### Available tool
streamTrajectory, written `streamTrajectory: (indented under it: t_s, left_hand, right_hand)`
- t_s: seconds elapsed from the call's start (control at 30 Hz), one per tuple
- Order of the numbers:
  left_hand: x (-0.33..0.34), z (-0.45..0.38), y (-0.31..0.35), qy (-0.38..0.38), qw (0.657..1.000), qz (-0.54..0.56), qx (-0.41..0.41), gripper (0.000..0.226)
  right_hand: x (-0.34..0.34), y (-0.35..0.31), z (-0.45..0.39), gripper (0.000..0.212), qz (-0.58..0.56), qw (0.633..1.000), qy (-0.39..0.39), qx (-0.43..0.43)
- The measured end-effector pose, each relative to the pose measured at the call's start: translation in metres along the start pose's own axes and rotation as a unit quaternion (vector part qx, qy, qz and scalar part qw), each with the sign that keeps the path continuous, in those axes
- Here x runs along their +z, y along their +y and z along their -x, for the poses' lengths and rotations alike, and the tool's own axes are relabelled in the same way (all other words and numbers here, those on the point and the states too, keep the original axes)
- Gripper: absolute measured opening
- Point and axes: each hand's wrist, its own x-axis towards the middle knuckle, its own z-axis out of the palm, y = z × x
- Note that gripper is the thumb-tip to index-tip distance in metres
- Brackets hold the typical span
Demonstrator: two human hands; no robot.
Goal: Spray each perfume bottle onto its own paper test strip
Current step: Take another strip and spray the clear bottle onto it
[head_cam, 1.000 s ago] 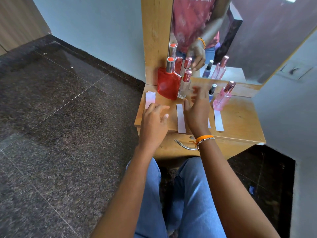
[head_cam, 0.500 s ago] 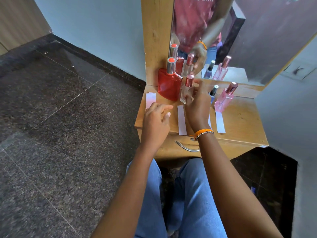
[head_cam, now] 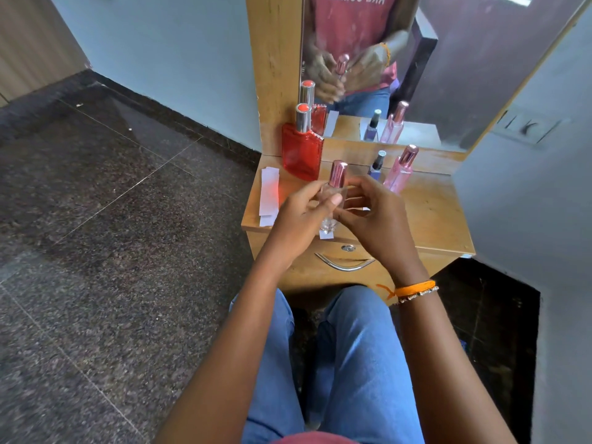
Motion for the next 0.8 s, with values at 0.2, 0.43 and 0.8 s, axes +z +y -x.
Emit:
streamTrajectory:
  t_s: [0.2,0.43,0.8]
  left_hand:
    - [0.002,0.007,0.000,0.007,0.997,-0.072,0.013,0.029]
    - [0.006,0.011,0.003,0.018,0.994,-0.103,0.028,0.030]
    - [-0.003,0.007,-0.008,0.081,0.995,-0.047,-0.028,0.025]
  right_hand:
    - [-0.018,-0.008,0.002,0.034,-0.081,0.992,-0.056,0.083]
    - [-0.011,-0.008,-0.008,0.029,-0.143,0.985,0.064,0.069]
    - [0.016,0.034,-0.043,0.027,0.131,0.988,0.070,-0.033]
